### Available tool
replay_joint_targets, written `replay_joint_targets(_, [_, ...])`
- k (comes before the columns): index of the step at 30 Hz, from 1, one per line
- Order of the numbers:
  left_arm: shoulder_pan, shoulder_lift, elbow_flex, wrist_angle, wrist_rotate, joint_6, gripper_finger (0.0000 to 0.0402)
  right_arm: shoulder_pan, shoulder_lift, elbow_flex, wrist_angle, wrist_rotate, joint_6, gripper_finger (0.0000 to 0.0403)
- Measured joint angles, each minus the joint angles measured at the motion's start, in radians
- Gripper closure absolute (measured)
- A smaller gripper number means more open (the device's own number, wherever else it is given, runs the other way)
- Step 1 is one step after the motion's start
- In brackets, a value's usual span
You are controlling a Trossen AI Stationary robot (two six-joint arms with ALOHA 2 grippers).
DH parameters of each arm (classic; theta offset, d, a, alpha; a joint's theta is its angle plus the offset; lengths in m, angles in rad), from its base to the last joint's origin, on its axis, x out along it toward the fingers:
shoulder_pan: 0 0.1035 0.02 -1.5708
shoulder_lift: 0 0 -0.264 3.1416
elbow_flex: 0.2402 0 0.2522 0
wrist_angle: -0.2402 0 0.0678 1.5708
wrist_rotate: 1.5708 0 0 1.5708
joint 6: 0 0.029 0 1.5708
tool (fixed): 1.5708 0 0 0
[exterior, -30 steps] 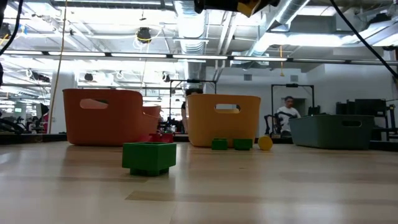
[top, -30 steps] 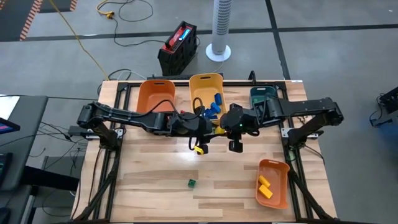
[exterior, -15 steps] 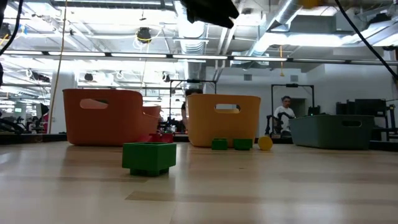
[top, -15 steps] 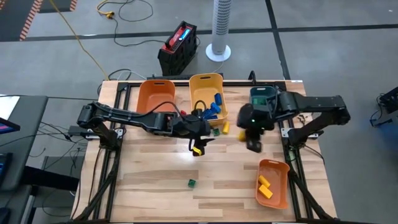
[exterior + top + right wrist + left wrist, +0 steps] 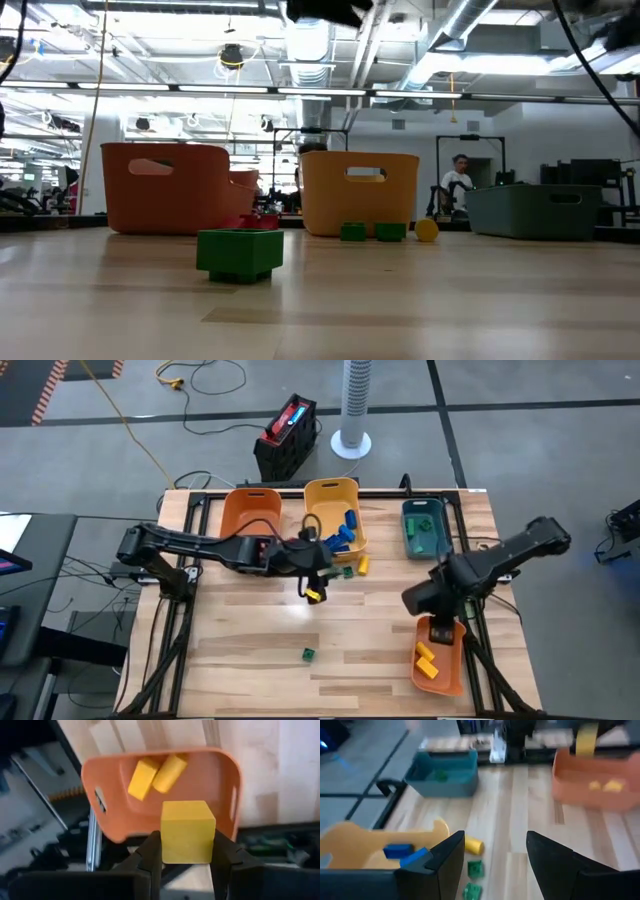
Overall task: Sort blocks
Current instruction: Put the yellow block into the bottom orange bin, then put the green game piece into the blue bin
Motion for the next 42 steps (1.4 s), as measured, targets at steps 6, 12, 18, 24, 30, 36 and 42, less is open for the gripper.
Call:
replay_joint_targets(6, [0.011,-0.068,0.000,-0.001,-0.005,0.007,0.0194,0.032,-0.058,-0.226,0.292,0.000,0.205,0.0288])
replay_joint_targets(12, [0.014,-0.109,0.000,-0.027,-0.005,0.001,0.0194,0.059,-0.034,-0.346,0.402,0.002,0.248,0.0271])
replay_joint_targets(18, [0.014,-0.113,0.000,-0.133,-0.005,-0.032,0.0194,0.082,-0.005,-0.356,0.415,-0.001,0.226,0.0215])
replay_joint_targets(24, [0.010,-0.118,0.000,-0.179,-0.005,-0.088,0.0194,0.081,-0.037,-0.317,0.352,-0.049,0.215,0.0179])
replay_joint_targets(30, [-0.029,-0.160,0.000,-0.182,-0.071,-0.102,0.0194,0.012,-0.075,-0.148,0.085,-0.016,0.215,0.0179])
replay_joint_targets(36, [-0.020,-0.161,0.000,-0.185,-0.127,-0.134,0.0194,-0.182,-0.069,-0.008,0.074,0.253,0.212,0.0191])
replay_joint_targets(42, [-0.036,-0.163,0.000,-0.181,-0.179,-0.164,0.0194,-0.389,-0.054,-0.040,0.451,0.381,0.148,0.0189])
